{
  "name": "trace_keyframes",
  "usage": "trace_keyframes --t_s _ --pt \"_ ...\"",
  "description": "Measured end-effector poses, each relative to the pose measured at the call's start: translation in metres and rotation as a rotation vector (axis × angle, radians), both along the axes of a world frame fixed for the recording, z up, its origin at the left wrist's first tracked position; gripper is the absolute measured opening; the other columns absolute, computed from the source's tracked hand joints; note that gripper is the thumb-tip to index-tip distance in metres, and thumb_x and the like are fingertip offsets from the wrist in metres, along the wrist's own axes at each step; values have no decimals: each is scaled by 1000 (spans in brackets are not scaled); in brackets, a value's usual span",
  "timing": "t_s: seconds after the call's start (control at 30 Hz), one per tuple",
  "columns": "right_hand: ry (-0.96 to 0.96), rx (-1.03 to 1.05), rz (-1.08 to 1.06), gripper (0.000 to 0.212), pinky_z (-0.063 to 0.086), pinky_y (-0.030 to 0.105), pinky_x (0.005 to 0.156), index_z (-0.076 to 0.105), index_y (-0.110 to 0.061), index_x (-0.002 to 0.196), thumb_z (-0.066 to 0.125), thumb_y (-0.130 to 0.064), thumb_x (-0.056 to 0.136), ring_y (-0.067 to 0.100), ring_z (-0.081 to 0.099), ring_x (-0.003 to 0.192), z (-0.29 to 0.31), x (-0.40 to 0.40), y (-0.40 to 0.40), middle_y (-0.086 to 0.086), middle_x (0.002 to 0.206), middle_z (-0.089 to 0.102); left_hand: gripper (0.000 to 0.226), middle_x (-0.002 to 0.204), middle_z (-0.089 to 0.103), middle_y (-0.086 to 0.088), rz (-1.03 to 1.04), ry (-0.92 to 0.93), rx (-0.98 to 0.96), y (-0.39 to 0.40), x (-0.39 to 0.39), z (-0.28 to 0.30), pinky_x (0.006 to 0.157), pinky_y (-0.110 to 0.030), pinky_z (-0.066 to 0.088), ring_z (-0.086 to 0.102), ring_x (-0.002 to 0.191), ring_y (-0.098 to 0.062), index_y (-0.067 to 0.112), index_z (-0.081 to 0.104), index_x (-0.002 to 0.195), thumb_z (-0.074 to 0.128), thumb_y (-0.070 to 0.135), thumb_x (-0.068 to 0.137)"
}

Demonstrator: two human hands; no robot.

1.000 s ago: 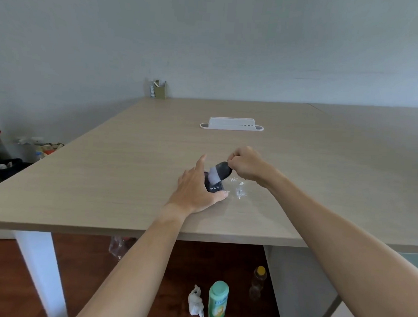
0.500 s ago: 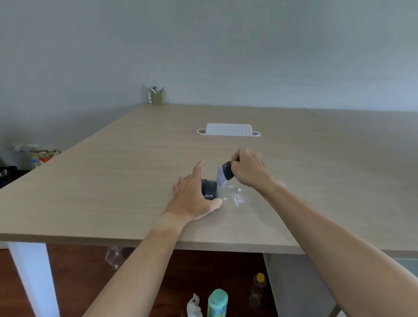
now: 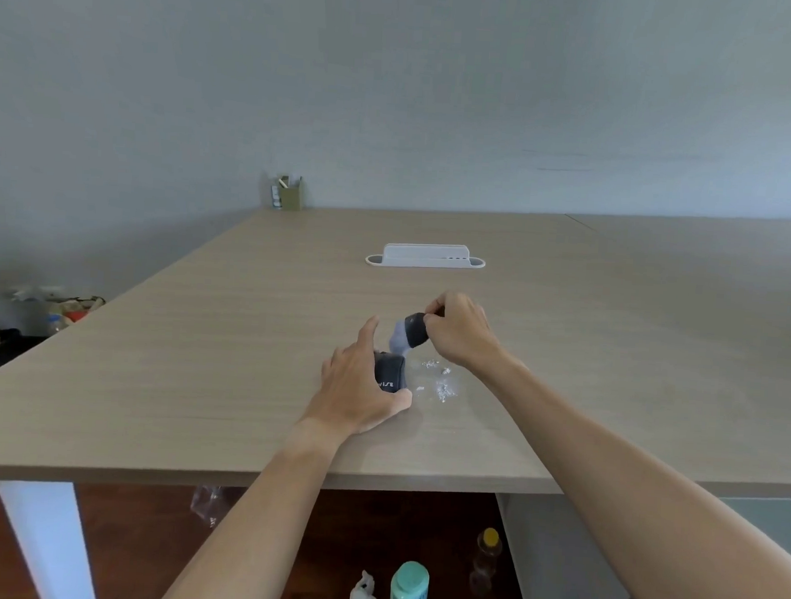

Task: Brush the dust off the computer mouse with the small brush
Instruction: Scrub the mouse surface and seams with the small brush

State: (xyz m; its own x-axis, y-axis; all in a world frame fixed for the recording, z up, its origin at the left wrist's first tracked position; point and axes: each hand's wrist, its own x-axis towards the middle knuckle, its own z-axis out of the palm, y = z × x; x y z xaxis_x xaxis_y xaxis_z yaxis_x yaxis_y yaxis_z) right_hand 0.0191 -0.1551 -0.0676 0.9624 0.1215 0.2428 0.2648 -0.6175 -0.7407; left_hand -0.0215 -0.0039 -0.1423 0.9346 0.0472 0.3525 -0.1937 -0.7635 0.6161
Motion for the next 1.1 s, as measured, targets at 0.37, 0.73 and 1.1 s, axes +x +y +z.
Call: trace_keyframes --t_s 0.37,0.73,1.1 --pt "-9 -15 -7 26 49 50 81 59 19 100 44 5 83 45 55 106 4 0 9 36 111 62 105 108 52 10 -2 2 -6 0 0 -1 101 -30 26 46 114 -20 28 13 152 69 44 64" --pt "-22 9 -26 28 50 50 77 59 20 95 43 5 78 45 56 104 10 2 2 34 107 64 109 113 52 11 -11 11 -8 1 0 3 106 -35 29 47 114 -19 26 14 152 67 48 60" --pt "51 -110 54 24 38 31 62 64 10 86 44 1 76 22 48 75 7 2 -24 14 78 60 95 119 53 7 -33 59 17 2 -1 4 101 -33 27 46 116 -20 32 29 145 58 57 58"
